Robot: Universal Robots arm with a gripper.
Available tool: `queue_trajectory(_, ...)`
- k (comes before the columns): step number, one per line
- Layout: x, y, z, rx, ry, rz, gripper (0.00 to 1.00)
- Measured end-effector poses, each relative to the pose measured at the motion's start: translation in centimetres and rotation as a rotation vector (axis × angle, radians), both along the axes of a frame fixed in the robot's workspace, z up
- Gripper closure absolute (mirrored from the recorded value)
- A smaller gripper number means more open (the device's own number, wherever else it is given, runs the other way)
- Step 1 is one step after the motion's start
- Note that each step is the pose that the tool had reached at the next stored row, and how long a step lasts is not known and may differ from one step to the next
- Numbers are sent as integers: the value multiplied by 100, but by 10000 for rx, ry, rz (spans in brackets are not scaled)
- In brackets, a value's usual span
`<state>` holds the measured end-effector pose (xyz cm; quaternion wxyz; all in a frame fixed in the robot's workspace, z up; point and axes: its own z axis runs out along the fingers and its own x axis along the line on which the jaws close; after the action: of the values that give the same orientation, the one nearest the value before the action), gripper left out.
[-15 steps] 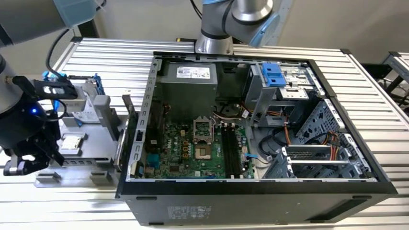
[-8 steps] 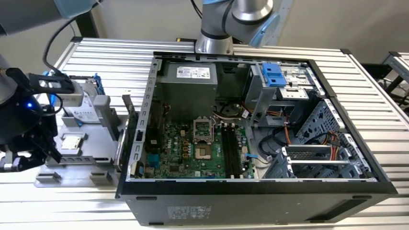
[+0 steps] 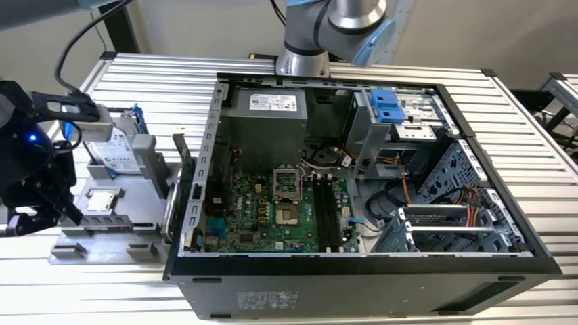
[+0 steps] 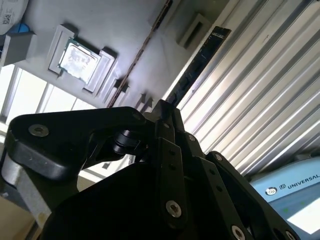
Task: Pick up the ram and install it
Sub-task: 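Pick up the ram and move it above insertion slot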
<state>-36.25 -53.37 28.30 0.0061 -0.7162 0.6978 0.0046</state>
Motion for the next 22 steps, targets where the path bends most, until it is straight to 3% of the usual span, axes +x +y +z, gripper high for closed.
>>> queue_trajectory(22,-1,0,389,-1,1,0,100)
